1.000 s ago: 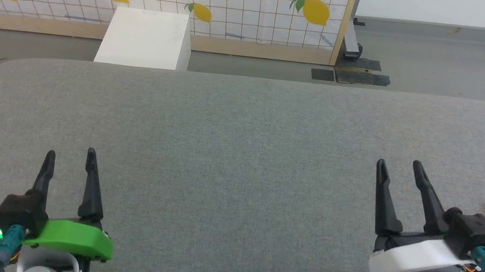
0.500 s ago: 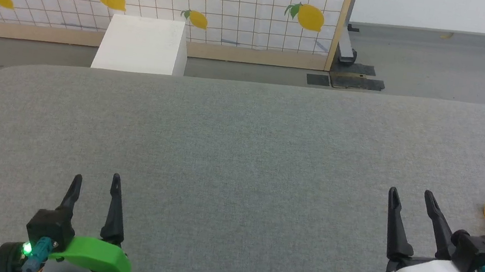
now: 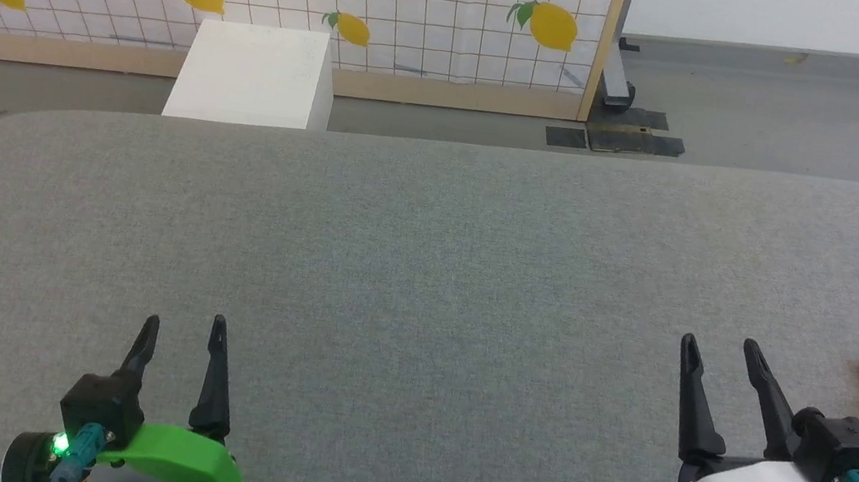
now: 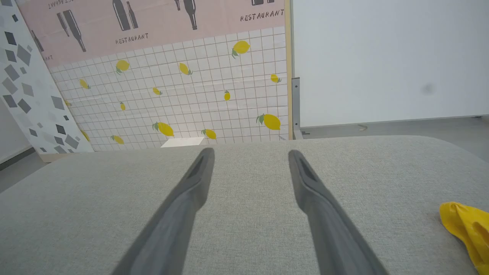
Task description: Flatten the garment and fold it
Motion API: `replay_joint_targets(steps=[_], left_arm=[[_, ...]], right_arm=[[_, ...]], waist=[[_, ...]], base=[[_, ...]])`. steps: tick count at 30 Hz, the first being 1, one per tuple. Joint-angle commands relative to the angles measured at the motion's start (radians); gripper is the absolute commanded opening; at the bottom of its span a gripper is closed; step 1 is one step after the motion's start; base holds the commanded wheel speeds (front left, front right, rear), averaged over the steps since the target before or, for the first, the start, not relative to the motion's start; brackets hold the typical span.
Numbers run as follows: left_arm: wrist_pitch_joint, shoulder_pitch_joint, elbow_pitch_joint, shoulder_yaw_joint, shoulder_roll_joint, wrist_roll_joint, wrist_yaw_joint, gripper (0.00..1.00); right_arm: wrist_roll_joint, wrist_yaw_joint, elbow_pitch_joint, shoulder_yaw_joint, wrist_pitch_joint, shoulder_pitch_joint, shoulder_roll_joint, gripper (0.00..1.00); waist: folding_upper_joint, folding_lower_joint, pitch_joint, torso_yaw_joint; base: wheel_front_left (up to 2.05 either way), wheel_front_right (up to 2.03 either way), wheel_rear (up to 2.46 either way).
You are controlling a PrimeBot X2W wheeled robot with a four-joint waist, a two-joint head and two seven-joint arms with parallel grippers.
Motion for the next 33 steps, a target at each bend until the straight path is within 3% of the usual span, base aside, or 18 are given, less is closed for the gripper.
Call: replay_joint_targets(steps=[1,7,8,33], left_arm=[[-0.001,0.013,0.001,0.0,-0.003,-0.003,-0.001,1.0],[-0.004,0.012,0.001,-0.003,0.003,-0.005,0.0,1.0],[0.0,0.0,0.001,-0.004,0.001,-0.001,0.0,0.0],[0.032,-0.004,-0.015,0.004,-0.004,0.029,-0.011,0.0]], right_arm=[[-0.001,-0.002,0.003,0.003,0.006,0.011,0.001,1.0],[-0.004,-0.002,0.004,0.003,0.01,0.009,0.001,1.0],[-0.001,0.0,0.002,0.002,0.009,0.0,0.0,0.0],[-0.025,0.0,-0.023,0.004,0.035,0.008,0.0,0.0]], waist=[[0.0,0.0001,0.001,0.001],[0.0,0.0001,0.004,0.0],[0.0,0.0001,0.004,0.0],[0.0,0.0001,0.005,0.003]], base=[[0.0,0.0,0.0],[0.0,0.0,0.0],[0.0,0.0,0.0],[0.0,0.0,0.0]])
